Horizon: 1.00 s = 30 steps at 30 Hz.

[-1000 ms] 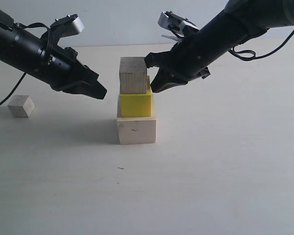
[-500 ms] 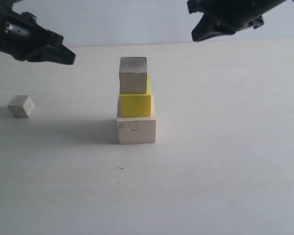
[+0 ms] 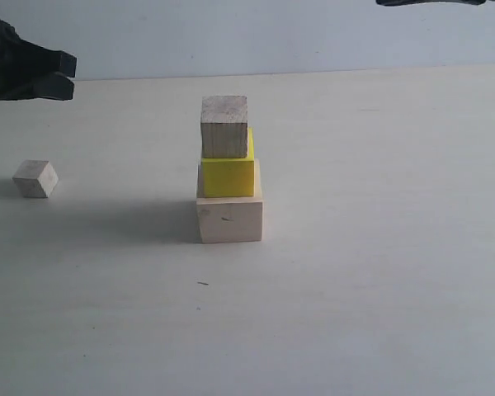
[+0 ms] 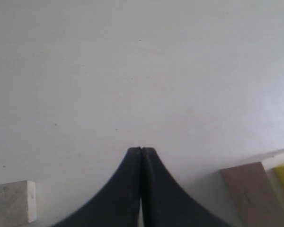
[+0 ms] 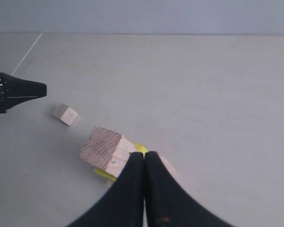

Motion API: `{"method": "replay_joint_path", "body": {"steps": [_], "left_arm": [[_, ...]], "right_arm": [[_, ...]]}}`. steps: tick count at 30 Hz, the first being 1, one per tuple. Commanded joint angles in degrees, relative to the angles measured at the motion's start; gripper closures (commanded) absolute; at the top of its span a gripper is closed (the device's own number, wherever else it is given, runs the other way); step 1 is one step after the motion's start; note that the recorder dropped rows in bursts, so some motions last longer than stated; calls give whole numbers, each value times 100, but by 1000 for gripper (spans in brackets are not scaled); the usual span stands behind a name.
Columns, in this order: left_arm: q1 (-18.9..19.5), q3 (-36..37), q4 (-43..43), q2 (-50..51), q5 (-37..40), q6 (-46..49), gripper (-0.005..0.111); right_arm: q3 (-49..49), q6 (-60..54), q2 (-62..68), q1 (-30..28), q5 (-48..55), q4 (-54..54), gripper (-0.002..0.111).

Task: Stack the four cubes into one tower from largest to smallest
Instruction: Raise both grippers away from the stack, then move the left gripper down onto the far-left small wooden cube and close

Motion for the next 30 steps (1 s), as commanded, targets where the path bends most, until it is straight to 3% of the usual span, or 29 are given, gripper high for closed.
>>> {"method": "replay_joint_path", "body": {"steps": [1, 6, 8, 10, 15, 18, 30], "left_arm": [[14, 35, 6, 157, -382, -45, 94], [14, 35, 202, 461, -373, -288, 57], [14, 35, 417, 536, -398, -595, 49], [14, 35, 809, 570, -399, -1055, 49], [14, 35, 2973, 570, -122, -2801, 51], [14, 35, 3799, 570, 48, -3546, 51], [14, 35, 4054, 1097, -562, -3748, 44]], "right_arm": [[96, -59, -478, -18, 80, -99, 108], [96, -59, -687, -18, 315, -99, 108], [96, -59, -696, -18, 407, -111, 108], [96, -59, -696, -18, 450, -111, 108], [96, -59, -696, -18, 450, -111, 108], [96, -59, -696, -18, 450, -111, 108], [96, -59, -696, -18, 449, -88, 108]]}}
